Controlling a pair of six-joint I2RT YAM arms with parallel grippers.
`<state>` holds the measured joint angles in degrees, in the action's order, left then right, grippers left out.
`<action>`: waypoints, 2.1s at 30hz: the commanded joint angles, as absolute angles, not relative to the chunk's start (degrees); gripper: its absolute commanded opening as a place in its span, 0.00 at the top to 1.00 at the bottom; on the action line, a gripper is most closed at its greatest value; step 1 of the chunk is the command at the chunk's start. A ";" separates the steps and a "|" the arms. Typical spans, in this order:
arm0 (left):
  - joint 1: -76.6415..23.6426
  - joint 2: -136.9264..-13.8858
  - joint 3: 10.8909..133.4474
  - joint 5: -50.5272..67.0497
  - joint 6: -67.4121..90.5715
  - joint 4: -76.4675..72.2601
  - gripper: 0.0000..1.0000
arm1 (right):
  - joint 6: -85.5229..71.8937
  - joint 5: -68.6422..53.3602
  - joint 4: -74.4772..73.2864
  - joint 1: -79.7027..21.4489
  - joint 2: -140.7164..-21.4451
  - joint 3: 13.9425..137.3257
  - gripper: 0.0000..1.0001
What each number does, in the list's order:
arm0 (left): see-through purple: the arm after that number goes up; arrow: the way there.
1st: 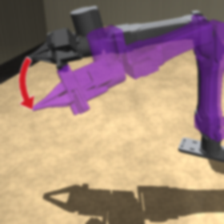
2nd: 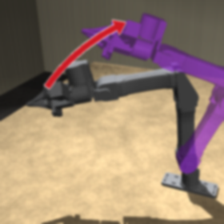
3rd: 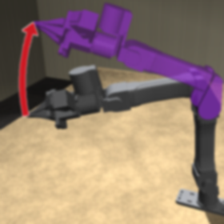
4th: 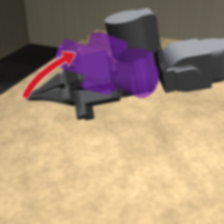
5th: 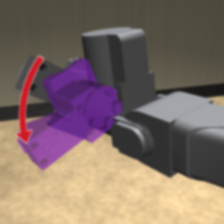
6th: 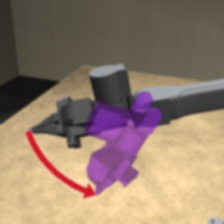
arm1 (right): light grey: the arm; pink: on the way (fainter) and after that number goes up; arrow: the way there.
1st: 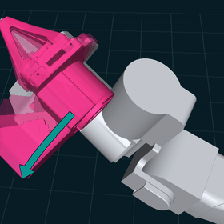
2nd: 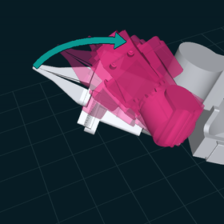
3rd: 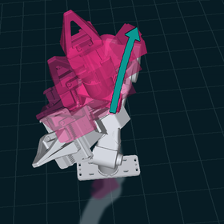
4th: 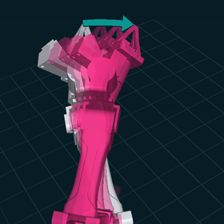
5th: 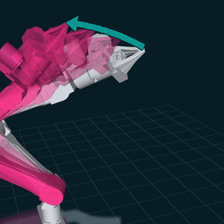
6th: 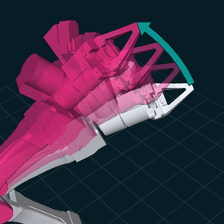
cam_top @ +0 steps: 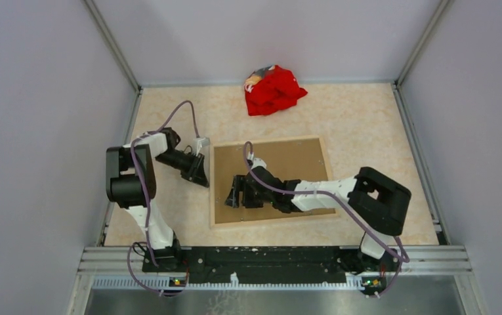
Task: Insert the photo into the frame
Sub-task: Install the photo frame at the center of the board.
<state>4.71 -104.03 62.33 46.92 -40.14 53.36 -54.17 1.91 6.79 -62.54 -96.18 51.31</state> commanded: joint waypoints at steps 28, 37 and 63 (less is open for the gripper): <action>0.23 -108.95 66.12 45.53 -38.61 49.69 0.62 | -64.22 0.79 22.41 -65.72 -111.10 59.28 0.37; 0.21 -109.22 65.60 45.57 -38.87 49.67 0.81 | -65.20 0.32 22.40 -66.10 -112.64 59.85 0.37; 0.19 -109.35 65.13 44.74 -39.62 49.79 0.86 | -62.82 3.94 18.76 -65.99 -114.96 63.09 0.40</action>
